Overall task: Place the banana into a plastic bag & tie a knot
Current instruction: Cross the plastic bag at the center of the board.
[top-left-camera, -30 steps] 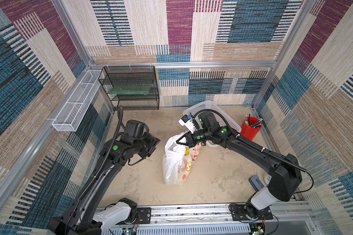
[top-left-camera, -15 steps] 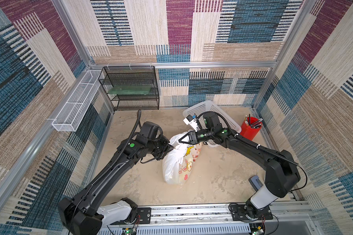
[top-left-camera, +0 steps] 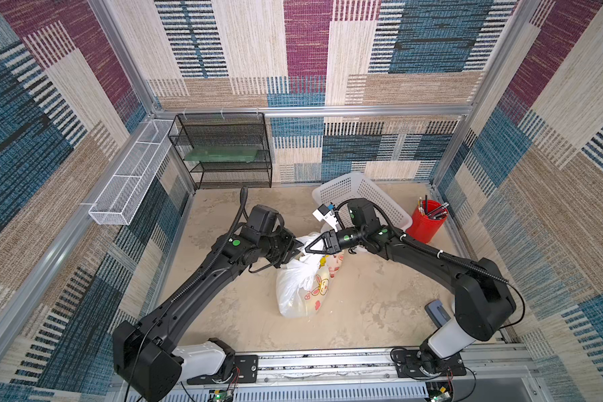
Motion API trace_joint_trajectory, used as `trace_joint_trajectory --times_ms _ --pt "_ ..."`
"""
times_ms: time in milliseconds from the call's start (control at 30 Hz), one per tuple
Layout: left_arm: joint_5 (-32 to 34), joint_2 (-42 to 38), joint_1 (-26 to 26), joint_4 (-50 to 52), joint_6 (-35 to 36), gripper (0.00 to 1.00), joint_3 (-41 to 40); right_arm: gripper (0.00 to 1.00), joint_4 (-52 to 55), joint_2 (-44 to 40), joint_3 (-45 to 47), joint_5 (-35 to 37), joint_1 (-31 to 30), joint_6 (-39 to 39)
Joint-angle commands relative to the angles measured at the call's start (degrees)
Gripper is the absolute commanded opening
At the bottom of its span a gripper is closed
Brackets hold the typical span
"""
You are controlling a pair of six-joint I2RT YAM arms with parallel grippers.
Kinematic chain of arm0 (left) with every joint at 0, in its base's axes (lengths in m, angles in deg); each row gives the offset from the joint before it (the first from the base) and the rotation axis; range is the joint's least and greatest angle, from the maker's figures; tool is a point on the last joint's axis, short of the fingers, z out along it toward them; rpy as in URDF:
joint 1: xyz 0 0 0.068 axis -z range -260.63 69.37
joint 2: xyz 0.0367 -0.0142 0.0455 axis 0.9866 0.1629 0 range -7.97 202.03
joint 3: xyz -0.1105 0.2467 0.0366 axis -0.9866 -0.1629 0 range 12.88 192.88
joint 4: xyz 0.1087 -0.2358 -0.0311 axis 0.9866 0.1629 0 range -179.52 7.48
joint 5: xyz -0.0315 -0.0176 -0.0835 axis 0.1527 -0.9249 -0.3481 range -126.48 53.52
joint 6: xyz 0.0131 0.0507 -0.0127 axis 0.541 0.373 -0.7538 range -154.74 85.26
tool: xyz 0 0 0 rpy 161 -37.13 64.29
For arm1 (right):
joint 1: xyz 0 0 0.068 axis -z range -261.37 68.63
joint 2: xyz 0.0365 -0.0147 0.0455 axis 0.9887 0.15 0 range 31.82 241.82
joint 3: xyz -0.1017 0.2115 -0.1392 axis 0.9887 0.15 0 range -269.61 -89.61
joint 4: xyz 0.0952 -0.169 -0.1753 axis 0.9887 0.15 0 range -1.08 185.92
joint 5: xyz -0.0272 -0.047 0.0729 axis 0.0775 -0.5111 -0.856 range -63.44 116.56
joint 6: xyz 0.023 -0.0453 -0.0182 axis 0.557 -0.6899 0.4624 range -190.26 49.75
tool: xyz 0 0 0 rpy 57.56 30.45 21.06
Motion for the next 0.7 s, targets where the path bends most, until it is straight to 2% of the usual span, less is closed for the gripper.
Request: trace_joint_trajectory --times_ms 0,233,500,667 --pt "-0.2 -0.6 0.0 0.3 -2.1 0.27 -0.1 0.0 -4.5 0.2 0.0 -2.9 -0.3 2.1" --pt "-0.6 -0.8 0.1 -1.3 -3.5 0.29 -1.6 0.0 -5.9 0.6 0.3 -4.7 -0.6 3.3" --pt "-0.9 -1.1 1.1 -4.4 -6.8 0.29 -2.8 0.0 -6.5 1.1 -0.2 -2.2 -1.2 3.6" --pt "-0.6 -2.1 1.7 -3.7 -8.2 0.26 -2.9 0.0 -9.7 0.9 0.1 -0.5 -1.3 5.8"
